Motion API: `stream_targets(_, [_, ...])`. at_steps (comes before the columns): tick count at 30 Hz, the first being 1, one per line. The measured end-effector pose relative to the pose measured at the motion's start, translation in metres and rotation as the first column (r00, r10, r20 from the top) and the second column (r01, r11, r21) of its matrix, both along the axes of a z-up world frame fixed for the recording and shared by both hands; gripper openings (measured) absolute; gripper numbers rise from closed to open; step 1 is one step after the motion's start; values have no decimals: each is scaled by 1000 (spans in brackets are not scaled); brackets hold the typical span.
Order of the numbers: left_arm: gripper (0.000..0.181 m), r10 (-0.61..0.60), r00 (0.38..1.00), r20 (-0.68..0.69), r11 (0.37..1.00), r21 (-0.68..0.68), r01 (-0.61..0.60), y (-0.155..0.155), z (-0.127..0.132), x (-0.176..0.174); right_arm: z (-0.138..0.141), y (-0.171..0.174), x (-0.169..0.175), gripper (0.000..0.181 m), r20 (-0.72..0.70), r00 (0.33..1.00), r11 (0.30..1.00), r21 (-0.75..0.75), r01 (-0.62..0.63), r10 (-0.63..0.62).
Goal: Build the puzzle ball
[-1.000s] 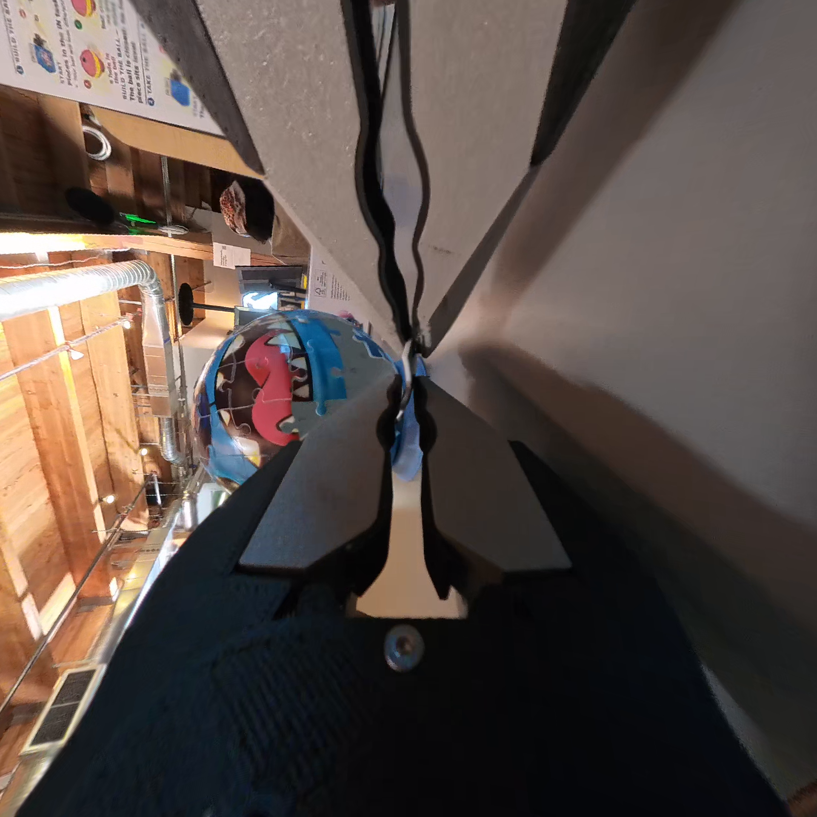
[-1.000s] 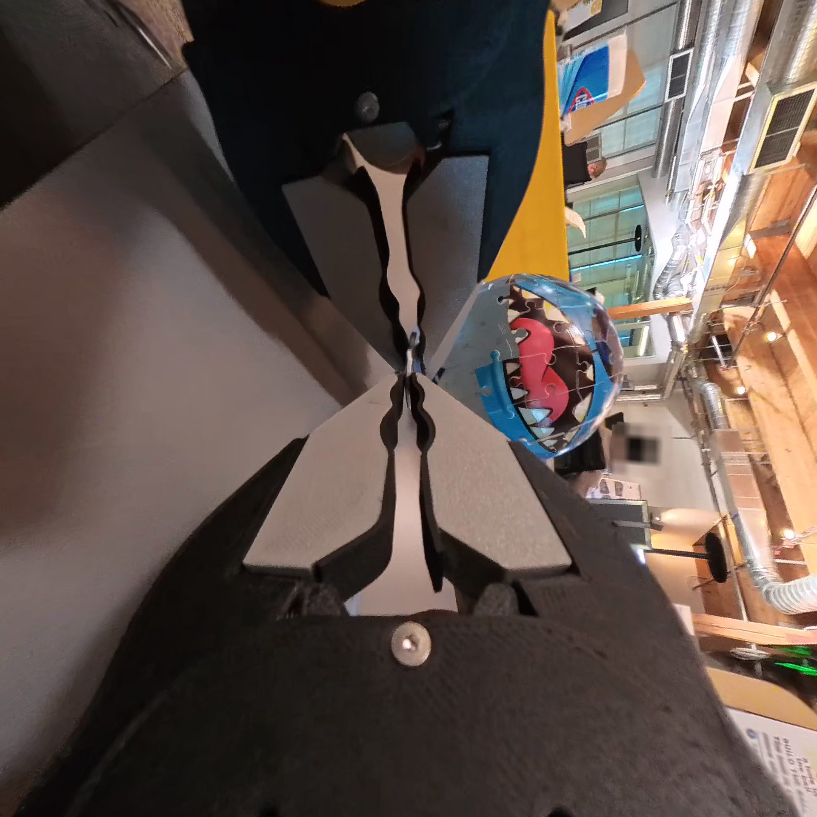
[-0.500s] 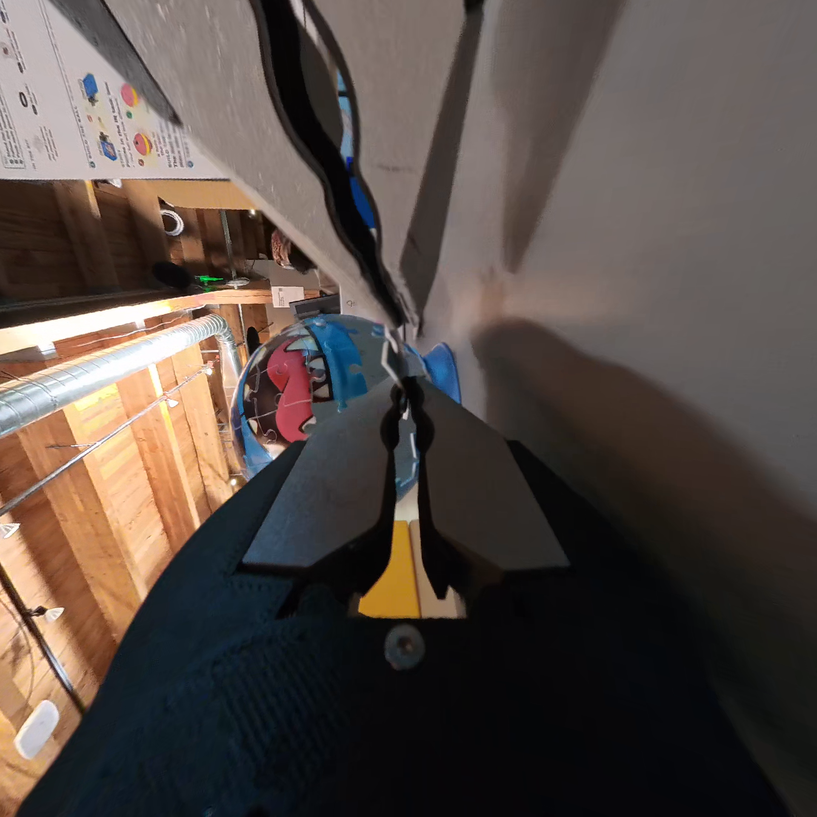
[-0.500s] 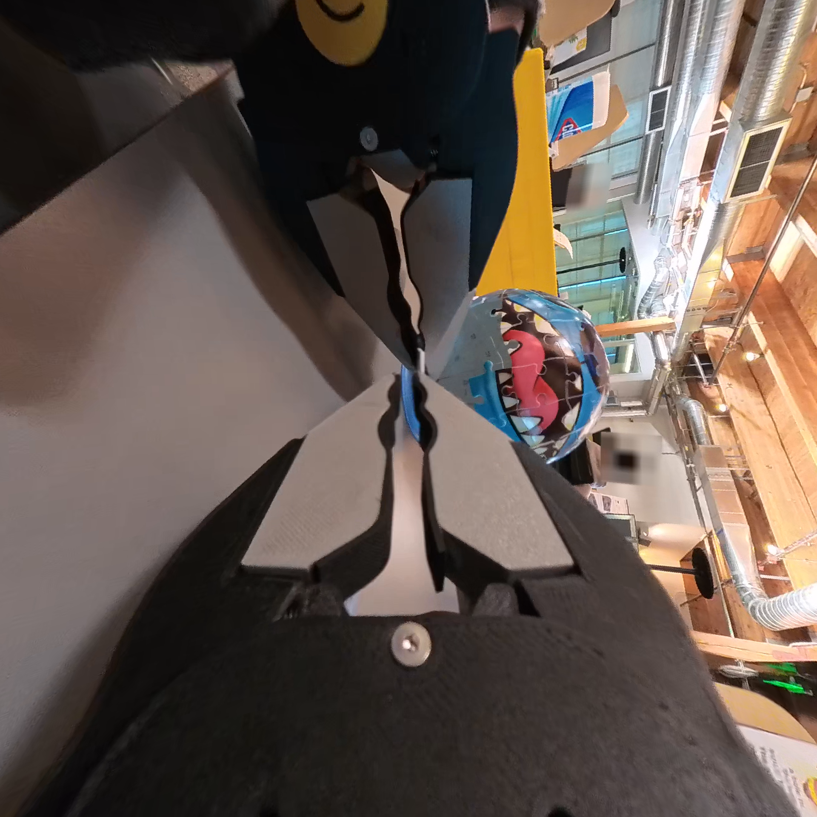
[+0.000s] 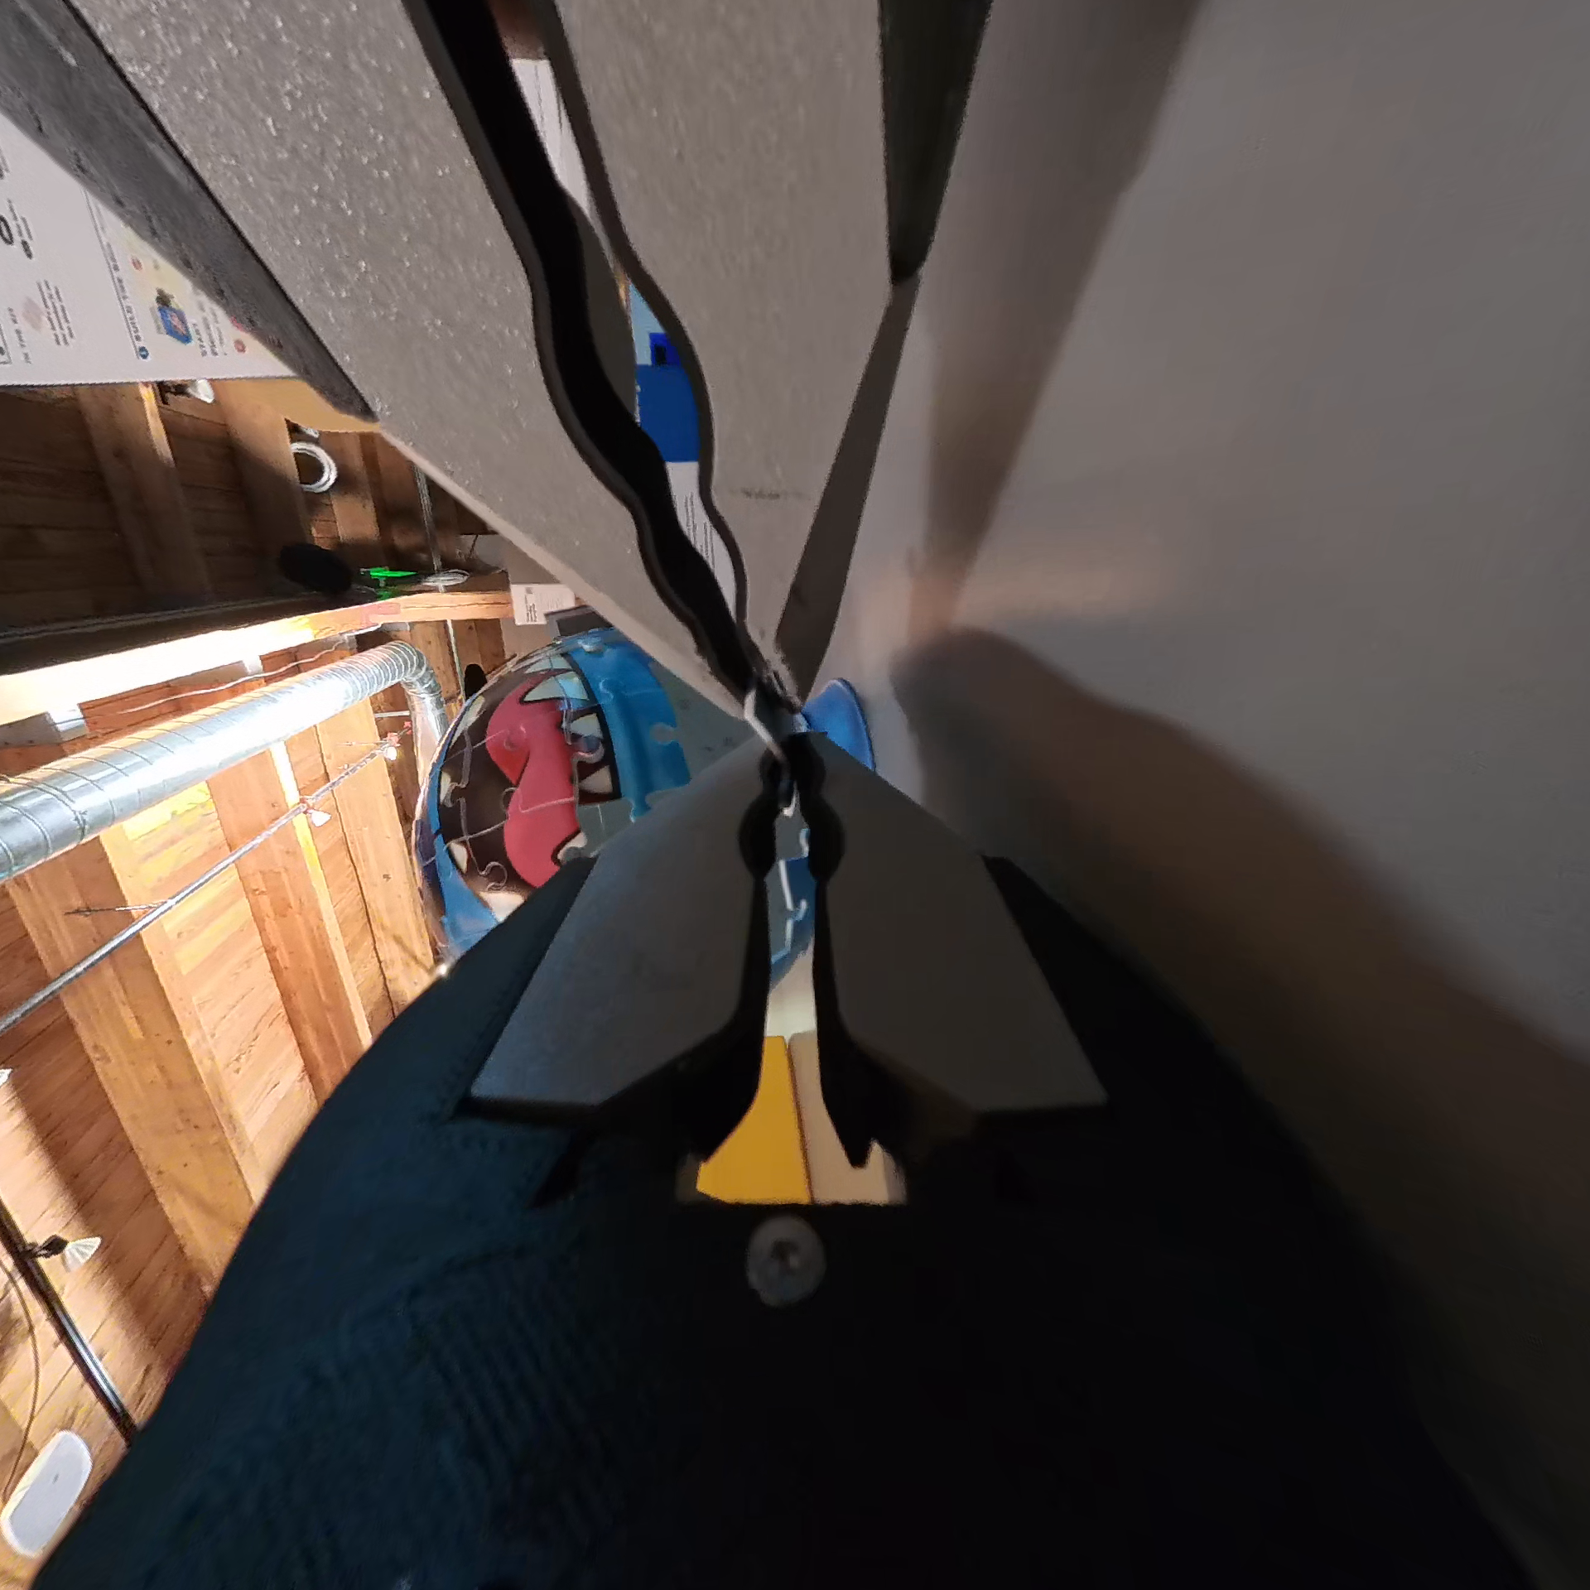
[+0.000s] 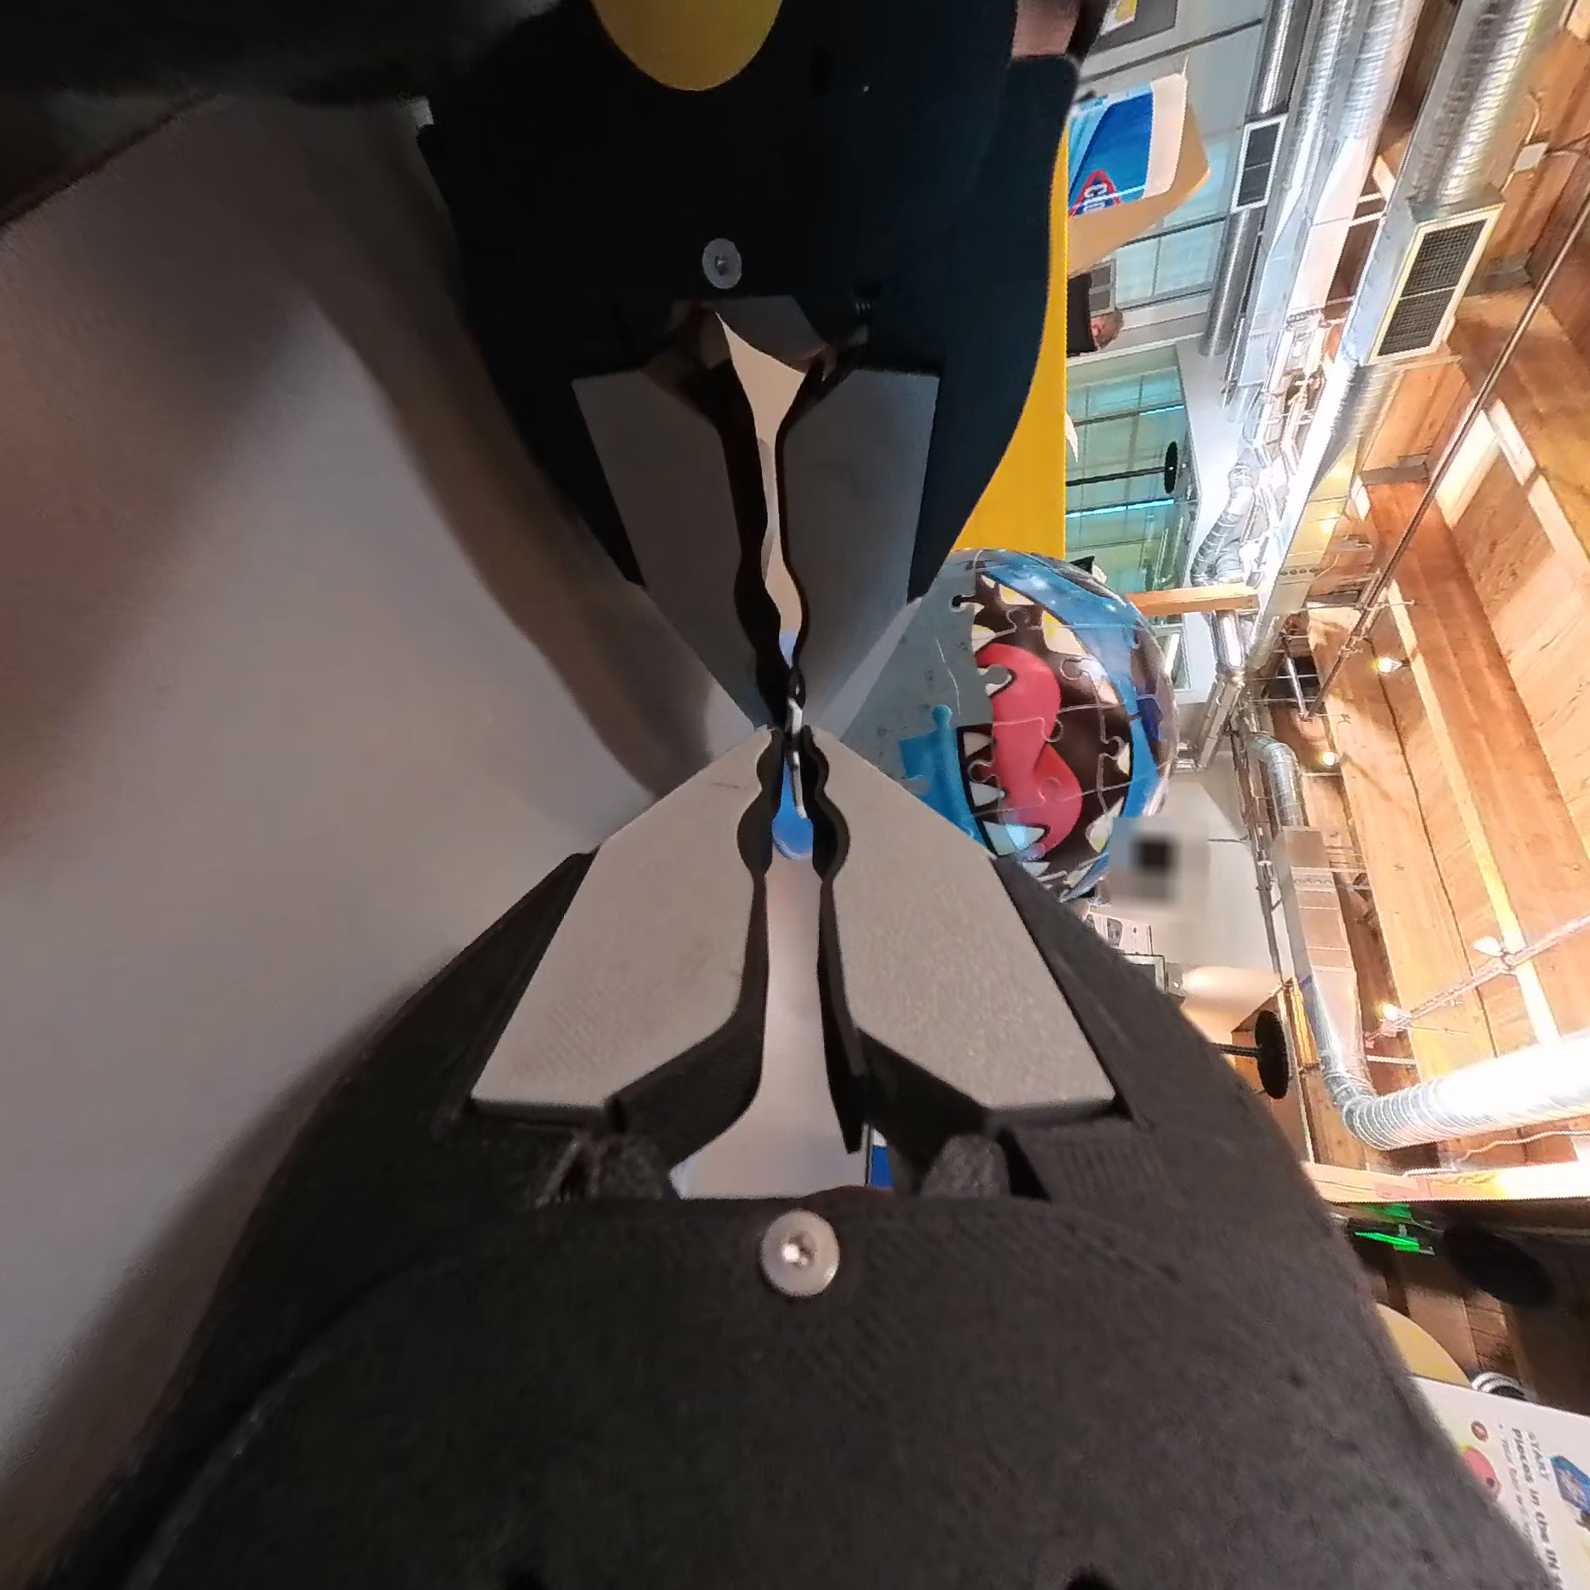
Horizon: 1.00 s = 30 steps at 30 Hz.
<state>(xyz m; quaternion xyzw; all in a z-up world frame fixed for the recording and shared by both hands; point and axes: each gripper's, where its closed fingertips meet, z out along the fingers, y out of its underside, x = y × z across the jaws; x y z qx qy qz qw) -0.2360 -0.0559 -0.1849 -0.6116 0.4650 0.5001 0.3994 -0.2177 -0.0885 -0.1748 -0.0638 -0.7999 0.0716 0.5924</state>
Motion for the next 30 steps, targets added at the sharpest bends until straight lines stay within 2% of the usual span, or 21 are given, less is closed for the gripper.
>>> stream_targets(5, [1, 17, 1000, 10, 1000, 12, -17, 1, 1, -4, -3, 1, -3, 0, -12, 1000, 999, 49, 19, -19])
stream_targets(8, [9, 31, 998, 56, 999, 33, -33, -2, 4, -7, -5, 5, -7, 0, -15, 999, 997, 67, 49, -48])
stream_targets(11, [16, 48, 994, 102, 998, 35, -52, -13, 5, -15, -4, 9, -13, 0, -21, 998, 997, 51, 62, -61])
stream_targets(15, [15, 70, 980, 185, 997, -2, -71, -36, 0, -34, -4, 17, -26, 0, -32, 995, 993, 55, 100, -98])
stream_targets(20, [15, 131, 969, 208, 991, -23, -129, -55, 1, -64, -8, 26, -38, 0, -20, 990, 988, 62, 144, -143])
stream_targets(24, [14, 158, 959, 233, 987, -17, -159, -56, 7, -77, -12, 31, -48, 0, -10, 985, 982, 75, 175, -175])
stream_targets(30, [14, 151, 957, 248, 988, -27, -149, -49, 3, -76, -17, 37, -58, 0, 7, 978, 975, 74, 207, -208])
